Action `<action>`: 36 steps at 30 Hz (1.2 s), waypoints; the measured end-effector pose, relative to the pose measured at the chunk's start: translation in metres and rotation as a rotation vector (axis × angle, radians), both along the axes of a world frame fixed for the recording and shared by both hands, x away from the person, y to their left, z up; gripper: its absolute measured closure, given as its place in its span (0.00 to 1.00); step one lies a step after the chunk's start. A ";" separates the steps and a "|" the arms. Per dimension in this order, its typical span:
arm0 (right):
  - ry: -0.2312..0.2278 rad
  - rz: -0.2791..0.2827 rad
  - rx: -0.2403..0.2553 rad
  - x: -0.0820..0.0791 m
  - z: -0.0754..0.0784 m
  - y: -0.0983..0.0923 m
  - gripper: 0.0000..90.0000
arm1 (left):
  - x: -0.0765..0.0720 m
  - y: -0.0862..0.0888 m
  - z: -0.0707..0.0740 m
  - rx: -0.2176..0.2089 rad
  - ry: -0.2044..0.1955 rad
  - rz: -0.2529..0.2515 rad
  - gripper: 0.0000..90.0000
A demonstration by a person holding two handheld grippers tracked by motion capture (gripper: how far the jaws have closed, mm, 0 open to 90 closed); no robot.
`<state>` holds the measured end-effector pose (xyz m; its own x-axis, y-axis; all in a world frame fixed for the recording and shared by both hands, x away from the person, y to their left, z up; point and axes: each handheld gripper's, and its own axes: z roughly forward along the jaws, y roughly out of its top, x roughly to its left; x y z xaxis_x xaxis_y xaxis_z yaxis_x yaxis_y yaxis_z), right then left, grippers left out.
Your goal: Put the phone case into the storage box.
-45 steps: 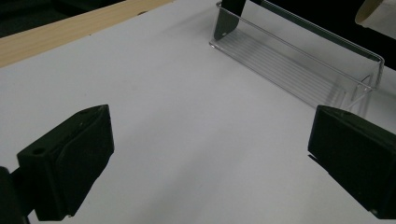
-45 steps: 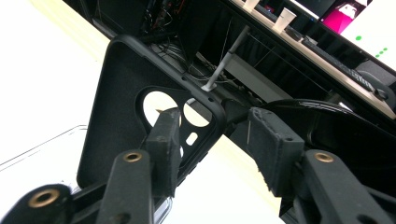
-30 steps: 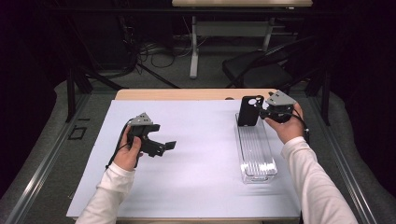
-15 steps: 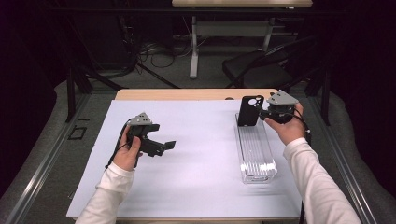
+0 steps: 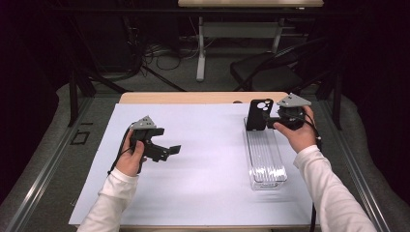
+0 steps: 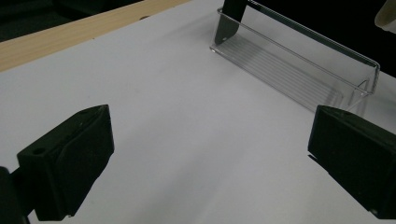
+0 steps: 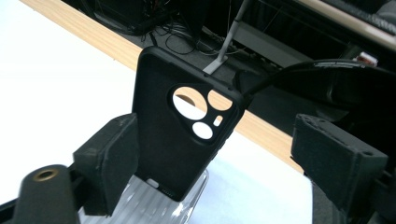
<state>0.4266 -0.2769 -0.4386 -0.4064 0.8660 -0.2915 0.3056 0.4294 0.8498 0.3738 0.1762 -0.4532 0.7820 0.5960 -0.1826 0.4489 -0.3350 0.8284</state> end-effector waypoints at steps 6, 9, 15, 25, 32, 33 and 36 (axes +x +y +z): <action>0.031 -0.001 0.059 -0.003 0.002 -0.003 0.03 | 0.000 0.003 0.001 -0.002 -0.001 0.001 0.01; 0.044 0.000 0.096 -0.004 0.004 -0.004 0.00 | -0.001 0.004 0.001 -0.010 -0.003 0.004 0.01; 0.062 0.004 0.168 -0.007 0.008 -0.004 0.00 | 0.000 0.005 0.002 -0.017 0.000 0.004 0.01; 0.105 0.007 0.228 -0.012 0.008 -0.001 0.00 | 0.001 0.006 0.003 -0.018 0.001 0.001 0.01; 0.125 0.009 0.239 -0.019 0.009 0.003 0.00 | 0.001 0.006 0.003 -0.019 0.000 0.000 0.01; 0.123 0.009 0.239 -0.020 0.009 0.003 0.00 | 0.001 0.006 0.003 -0.019 -0.001 0.000 0.01; 0.125 0.009 0.254 -0.025 0.010 0.006 0.00 | 0.002 0.006 0.003 -0.024 0.000 0.000 0.01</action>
